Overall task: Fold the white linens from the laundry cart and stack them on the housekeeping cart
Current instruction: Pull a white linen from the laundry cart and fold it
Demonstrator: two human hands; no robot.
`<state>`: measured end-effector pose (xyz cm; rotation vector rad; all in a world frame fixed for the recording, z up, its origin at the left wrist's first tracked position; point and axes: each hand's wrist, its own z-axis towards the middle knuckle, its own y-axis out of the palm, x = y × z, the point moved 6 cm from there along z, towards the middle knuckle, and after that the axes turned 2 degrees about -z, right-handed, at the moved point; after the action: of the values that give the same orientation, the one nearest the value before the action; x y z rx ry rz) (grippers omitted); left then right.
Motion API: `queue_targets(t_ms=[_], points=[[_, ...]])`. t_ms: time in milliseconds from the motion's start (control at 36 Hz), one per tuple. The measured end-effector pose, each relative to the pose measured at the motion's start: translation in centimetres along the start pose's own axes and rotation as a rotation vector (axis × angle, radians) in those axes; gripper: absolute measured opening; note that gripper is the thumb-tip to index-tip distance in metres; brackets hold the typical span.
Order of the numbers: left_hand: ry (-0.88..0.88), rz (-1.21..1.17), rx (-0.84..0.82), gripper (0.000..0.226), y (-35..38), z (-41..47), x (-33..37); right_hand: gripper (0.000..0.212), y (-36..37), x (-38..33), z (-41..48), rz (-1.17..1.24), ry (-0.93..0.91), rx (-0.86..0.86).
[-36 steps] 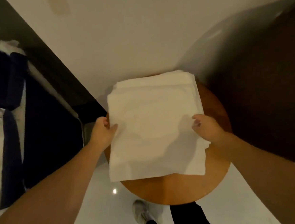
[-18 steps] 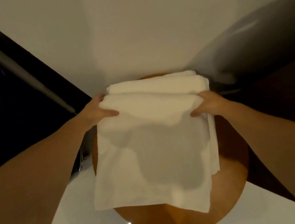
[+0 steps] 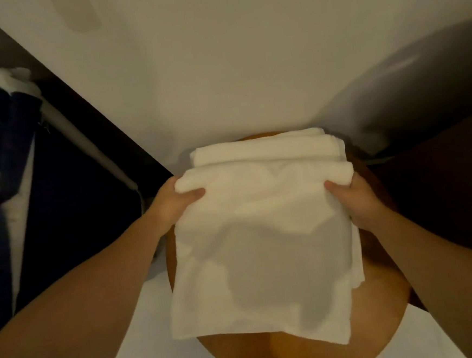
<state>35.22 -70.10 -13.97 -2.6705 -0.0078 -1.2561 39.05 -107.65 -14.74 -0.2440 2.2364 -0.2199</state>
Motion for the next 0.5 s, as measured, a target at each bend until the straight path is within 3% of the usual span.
queue_targets(t_ms=[139,306,500], points=[[0.1,0.019,0.096,0.065,-0.1,1.4,3.9,0.026,-0.1,-4.3,0.7,-0.054,-0.117,0.068],[0.106,0.033,0.207,0.066,0.5,4.7,5.9,0.036,-1.3,-7.1,4.4,-0.112,-0.118,0.123],[0.059,0.124,0.319,0.067,0.8,6.6,3.5,0.048,-0.7,-4.9,7.9,-0.325,-0.1,0.188]])
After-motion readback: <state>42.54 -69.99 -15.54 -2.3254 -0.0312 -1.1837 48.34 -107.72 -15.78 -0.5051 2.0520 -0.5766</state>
